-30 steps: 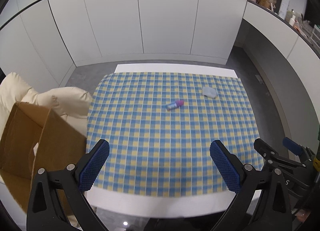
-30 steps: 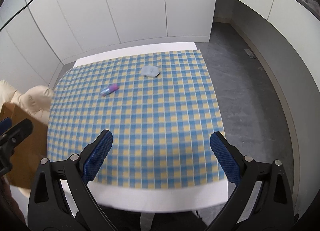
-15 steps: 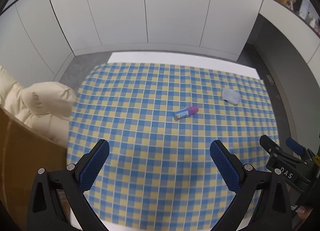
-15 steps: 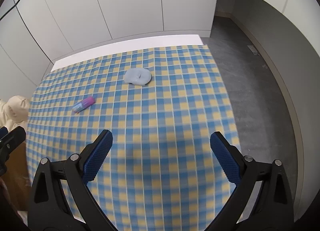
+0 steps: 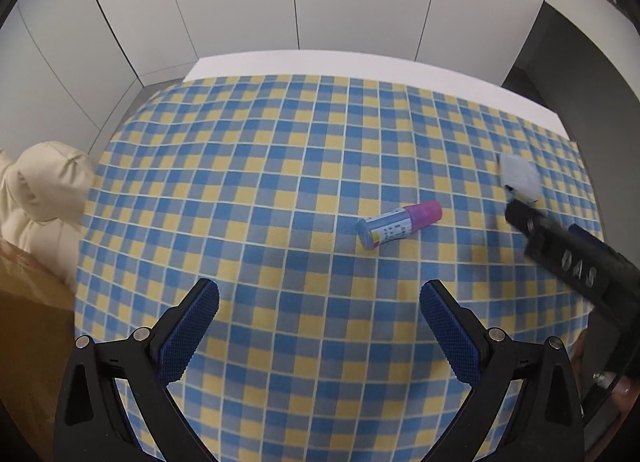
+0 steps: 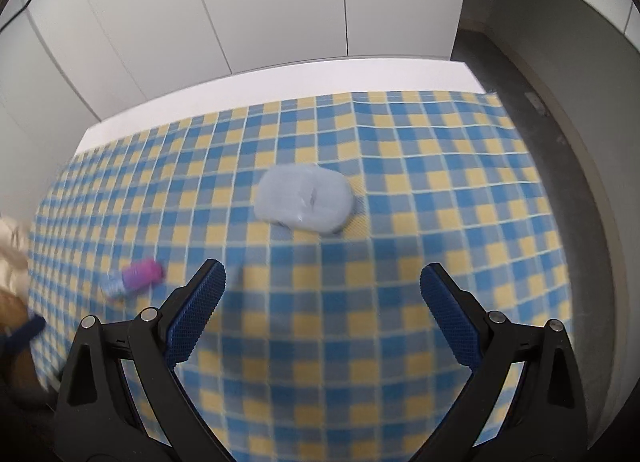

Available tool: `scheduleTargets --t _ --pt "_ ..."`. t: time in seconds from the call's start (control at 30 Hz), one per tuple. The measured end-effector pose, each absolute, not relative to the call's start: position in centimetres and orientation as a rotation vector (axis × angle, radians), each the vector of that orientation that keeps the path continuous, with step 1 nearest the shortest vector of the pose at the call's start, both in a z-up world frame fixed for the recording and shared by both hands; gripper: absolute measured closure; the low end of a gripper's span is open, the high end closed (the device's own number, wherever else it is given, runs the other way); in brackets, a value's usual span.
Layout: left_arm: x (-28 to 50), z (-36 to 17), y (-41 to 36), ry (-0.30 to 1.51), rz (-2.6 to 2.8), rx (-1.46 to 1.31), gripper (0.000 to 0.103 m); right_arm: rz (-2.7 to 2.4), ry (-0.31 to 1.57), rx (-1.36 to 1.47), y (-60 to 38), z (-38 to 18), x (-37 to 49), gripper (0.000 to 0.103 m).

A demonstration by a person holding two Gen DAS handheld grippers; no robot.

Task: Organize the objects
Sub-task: 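Grasp the pale blue object with the right tool while the left tool grasps the purple-capped bottle, then lift the pale blue object with the right tool while the left tool lifts the bottle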

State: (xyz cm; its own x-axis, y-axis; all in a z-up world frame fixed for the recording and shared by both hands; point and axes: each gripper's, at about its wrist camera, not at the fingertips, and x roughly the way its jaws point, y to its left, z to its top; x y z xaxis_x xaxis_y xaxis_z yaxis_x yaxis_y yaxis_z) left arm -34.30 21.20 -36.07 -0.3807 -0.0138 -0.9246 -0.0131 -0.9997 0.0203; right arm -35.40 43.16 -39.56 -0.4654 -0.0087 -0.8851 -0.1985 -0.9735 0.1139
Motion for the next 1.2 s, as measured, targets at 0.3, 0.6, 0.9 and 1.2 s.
scheduleTargets --t 0.3,0.6,0.9,1.2 --pt "-34.8 -37.0 21.3 0.01 -2.587 1.756 0.002 2.548 0.191 -1.434 40.4 -40.6 -38.6 0.03" --pt "-36.5 -38.0 22.4 0.259 -2.525 1.78 0.002 2.664 0.087 -1.402 41.7 -40.5 -36.2 0.043" --pt "-38.7 -39.2 24.6 0.234 -2.432 1.668 0.032 2.664 0.082 -1.418 44.1 -40.2 -33.7 0.043" --pt "-38.4 -38.9 25.1 0.142 -2.475 1.643 0.046 2.656 0.083 -1.436 44.6 -40.1 -32.9 0.043"
